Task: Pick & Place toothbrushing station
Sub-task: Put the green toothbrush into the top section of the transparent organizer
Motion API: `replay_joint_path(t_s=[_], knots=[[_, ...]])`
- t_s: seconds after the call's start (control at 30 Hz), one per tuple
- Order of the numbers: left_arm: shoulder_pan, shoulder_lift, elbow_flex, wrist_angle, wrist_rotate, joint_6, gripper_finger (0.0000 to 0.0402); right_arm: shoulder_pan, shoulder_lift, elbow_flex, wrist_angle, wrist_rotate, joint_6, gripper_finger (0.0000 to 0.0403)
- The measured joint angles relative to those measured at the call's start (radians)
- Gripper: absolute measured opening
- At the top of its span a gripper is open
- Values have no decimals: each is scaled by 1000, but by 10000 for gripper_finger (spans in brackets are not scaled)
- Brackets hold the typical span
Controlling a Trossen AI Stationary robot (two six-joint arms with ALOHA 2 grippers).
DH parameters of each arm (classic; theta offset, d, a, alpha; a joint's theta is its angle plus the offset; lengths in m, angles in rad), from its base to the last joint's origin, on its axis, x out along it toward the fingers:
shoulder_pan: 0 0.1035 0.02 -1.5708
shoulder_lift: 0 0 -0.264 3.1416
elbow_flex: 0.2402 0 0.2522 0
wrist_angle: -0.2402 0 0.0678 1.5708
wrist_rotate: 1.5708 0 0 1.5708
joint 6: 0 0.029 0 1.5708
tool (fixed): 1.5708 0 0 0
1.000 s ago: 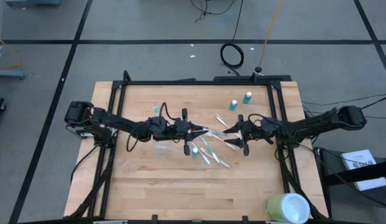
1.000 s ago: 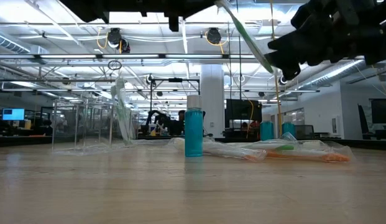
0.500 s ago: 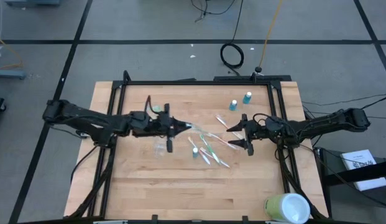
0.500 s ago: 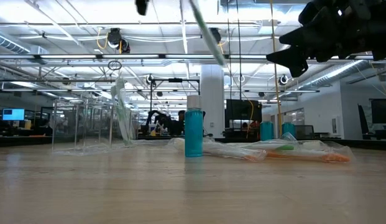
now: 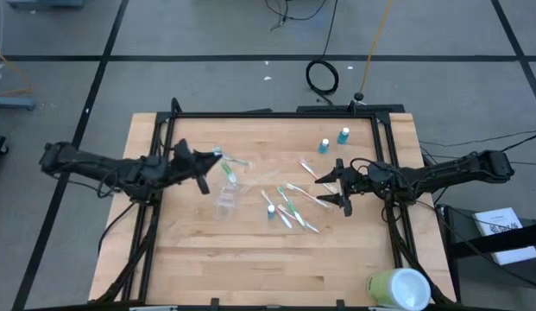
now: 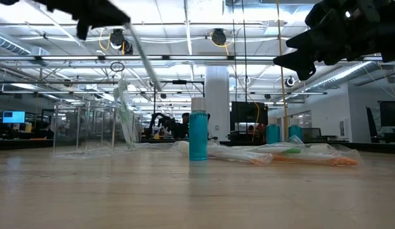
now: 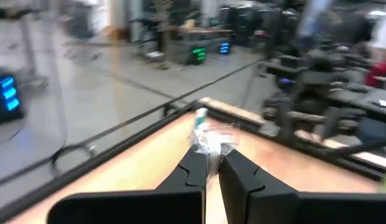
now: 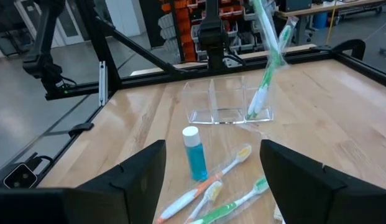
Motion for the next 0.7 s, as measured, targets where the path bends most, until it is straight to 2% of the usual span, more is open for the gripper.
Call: replay_joint_path(t_s=[0.1, 0.23, 0.33, 0.53, 0.7], knots=[[0, -67, -35, -51, -48, -101, 6, 0, 0, 0, 0, 1, 0, 251], [0, -126, -37, -142, -61, -207, 16, 0, 0, 0, 0, 1, 0, 251], [0, -156, -26, -225, -67, -249, 8, 0, 0, 0, 0, 1, 0, 251], [0, -170, -23, -315, -65, -343, 16, 0, 0, 0, -2, 1, 0, 251], [0, -170, -22, -364, -44, -379, 6, 0, 0, 0, -8, 1, 0, 251]])
